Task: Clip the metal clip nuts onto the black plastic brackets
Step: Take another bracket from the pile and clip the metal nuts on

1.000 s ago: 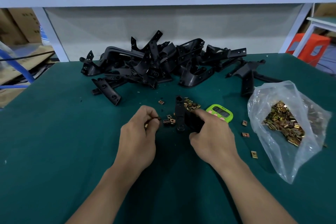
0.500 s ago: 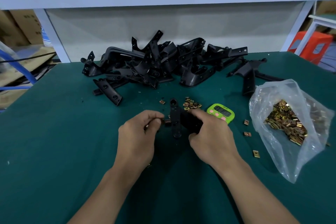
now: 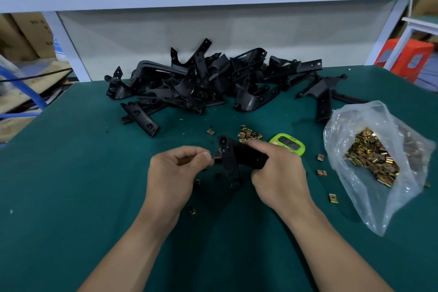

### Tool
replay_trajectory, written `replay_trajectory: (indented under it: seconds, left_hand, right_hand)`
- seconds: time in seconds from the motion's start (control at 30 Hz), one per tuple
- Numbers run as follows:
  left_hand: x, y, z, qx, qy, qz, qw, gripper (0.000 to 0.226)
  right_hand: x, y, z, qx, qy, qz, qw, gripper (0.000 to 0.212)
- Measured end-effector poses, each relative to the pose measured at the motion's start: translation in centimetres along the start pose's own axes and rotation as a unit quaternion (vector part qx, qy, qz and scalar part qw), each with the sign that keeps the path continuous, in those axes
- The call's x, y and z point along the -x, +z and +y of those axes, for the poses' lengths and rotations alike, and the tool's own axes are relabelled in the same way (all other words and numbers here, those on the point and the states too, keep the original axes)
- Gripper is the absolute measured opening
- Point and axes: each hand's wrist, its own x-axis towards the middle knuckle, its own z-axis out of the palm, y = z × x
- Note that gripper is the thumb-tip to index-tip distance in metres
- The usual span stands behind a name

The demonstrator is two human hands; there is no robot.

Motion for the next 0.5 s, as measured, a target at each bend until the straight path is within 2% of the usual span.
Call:
replay_trajectory:
  seconds: [0.07,0.13,0.27,0.4,0.5]
  left_hand:
    - [-0.1,-0.3,-0.3,-0.101,0.010,0.019,0.995,0.022]
    - [-0.1,-0.6,-0.5,-0.225,0.039,0.017,0.974,0.024]
    - [0.1,-0.2,-1.1,-0.394,0.145,-0.064,0.905,0.018]
    - [-0.3,0.2,-0.7,-0.481,0.173,-0.094,0.854,0.014]
    - [-0.5,-0.4,-0.5,-0.470,0.143,-0.131,0.861,0.019]
  right_hand:
    - [-0.1,-0.1,0.0,0.010,0.018,0.011,1.000,0.076]
    - [-0.3,-0.3,-0.1,0.017,0.036,0.025,0.999,0.077]
    - [-0.5,-0.6,-0.1,0.002,0.057,0.042,0.997,0.074]
    - [-0.4,-0.6,-0.1,0.001,0.063,0.043,0.997,0.075]
    - [-0.5,-0.6,-0.2,-0.009,0.065,0.041,0.997,0.075]
